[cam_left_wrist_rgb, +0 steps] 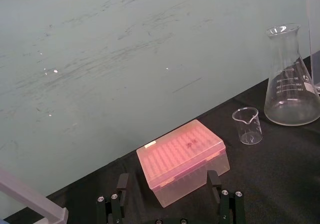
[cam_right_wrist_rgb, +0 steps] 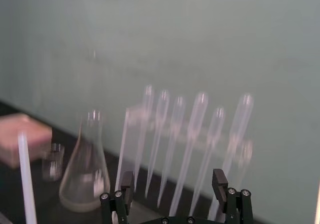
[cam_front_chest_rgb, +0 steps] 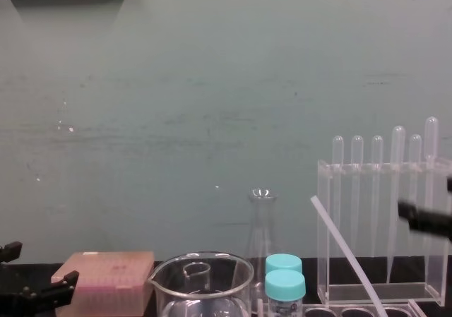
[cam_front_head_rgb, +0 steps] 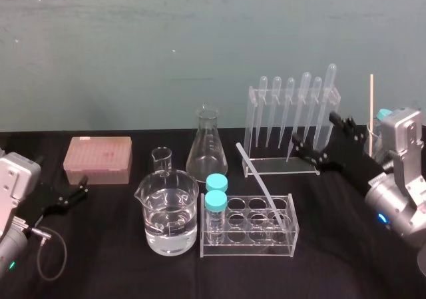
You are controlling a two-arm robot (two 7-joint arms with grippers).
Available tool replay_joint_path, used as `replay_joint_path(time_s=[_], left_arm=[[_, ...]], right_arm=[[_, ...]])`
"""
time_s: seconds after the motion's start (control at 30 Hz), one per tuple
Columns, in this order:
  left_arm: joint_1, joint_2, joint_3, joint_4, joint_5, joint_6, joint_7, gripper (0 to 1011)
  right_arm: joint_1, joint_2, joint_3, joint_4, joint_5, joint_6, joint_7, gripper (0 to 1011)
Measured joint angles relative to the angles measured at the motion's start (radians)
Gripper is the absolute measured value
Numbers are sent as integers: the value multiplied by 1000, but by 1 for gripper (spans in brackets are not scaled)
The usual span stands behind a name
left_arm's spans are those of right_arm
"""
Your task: Pick up the stirring rod with one hand, then place it down.
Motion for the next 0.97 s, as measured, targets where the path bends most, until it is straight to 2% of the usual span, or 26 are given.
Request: replay_joint_path(time_s=[0.13,0.27,0.4,0.97], left_arm=[[0,0,0,0,0,0,0,1000],[0,0,0,0,0,0,0,1000],[0,0,0,0,0,0,0,1000],[0,0,0,0,0,0,0,1000]], right_arm=[[-24,16,0,-10,-28,78,-2,1003],[-28,17,-1,-10,-39,121,3,1003],[-26,11,-1,-7,-46,141,10,1003],[-27,13,-1,-6,-46,139,10,1003]])
